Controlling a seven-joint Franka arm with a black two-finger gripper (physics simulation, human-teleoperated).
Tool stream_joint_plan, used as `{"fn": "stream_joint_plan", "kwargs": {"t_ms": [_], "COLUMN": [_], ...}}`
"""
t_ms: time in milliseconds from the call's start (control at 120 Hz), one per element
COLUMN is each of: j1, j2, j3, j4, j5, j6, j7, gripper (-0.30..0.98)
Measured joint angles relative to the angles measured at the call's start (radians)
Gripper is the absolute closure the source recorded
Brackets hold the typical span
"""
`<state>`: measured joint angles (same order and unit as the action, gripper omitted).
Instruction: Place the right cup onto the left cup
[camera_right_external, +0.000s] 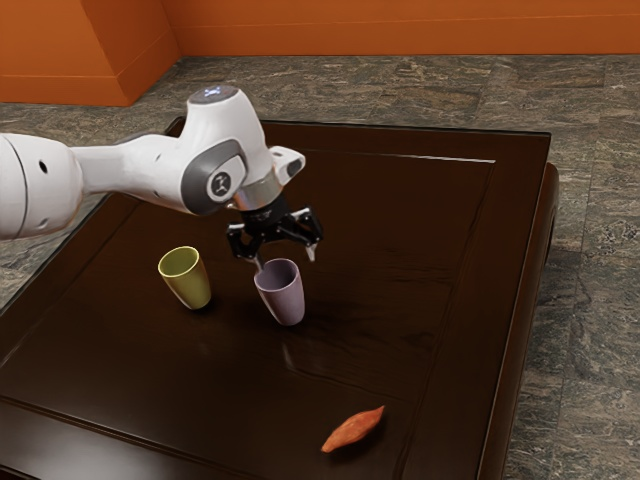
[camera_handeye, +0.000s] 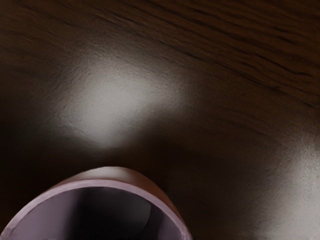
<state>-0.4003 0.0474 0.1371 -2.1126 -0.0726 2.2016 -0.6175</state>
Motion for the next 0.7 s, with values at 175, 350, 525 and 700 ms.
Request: {"fn": "stream_joint_plan", "kwargs": {"t_ms": [175,350,525,700], "j1": [-0.035,0.0,0.004,0.005], "j2": [0.023,0.097,0.109,0.096], "j3": [0.001,0.001,0.002,0.008], "j4": [-0.009,-0.009,-0.009,-0.009], "j5": [0.005,0.034,0.042,0.044], "j6": [0.01,0.067,0.103,0.114], "j7": [-0.024,-0.037,-0.047,-0.052], "gripper": [0.03,0.07,0.5,0.68]}}
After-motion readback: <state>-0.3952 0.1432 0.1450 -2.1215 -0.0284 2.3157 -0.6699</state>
